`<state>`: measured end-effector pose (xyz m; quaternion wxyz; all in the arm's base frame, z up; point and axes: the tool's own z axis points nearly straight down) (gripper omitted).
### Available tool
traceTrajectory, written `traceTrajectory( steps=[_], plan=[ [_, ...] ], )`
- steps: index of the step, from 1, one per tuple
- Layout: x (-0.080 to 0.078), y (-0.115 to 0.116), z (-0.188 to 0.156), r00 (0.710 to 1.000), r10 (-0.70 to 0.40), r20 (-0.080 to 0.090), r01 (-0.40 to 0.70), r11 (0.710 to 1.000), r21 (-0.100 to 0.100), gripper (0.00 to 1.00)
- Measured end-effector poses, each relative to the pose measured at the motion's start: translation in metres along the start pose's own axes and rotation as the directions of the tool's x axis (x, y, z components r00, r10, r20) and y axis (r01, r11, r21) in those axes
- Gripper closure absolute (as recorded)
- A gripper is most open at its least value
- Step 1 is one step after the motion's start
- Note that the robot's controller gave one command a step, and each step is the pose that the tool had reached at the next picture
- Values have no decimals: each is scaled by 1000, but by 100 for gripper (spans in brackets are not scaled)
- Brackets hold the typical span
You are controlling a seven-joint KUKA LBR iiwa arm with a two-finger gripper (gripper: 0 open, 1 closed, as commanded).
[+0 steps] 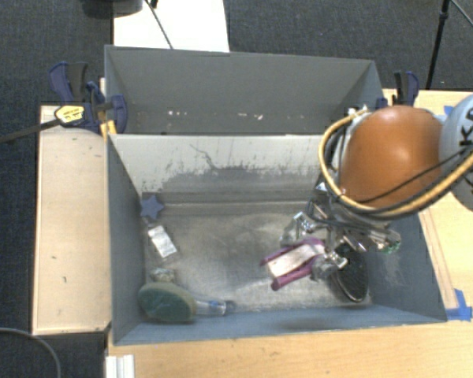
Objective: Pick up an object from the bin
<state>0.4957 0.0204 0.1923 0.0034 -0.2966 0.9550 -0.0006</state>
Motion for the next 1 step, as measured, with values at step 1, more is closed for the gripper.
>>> traceTrajectory(
  steps=[1],
  plan=[
    [-1, -1, -56, 943, -334, -1, 334, 943, -1, 100]
  ],
)
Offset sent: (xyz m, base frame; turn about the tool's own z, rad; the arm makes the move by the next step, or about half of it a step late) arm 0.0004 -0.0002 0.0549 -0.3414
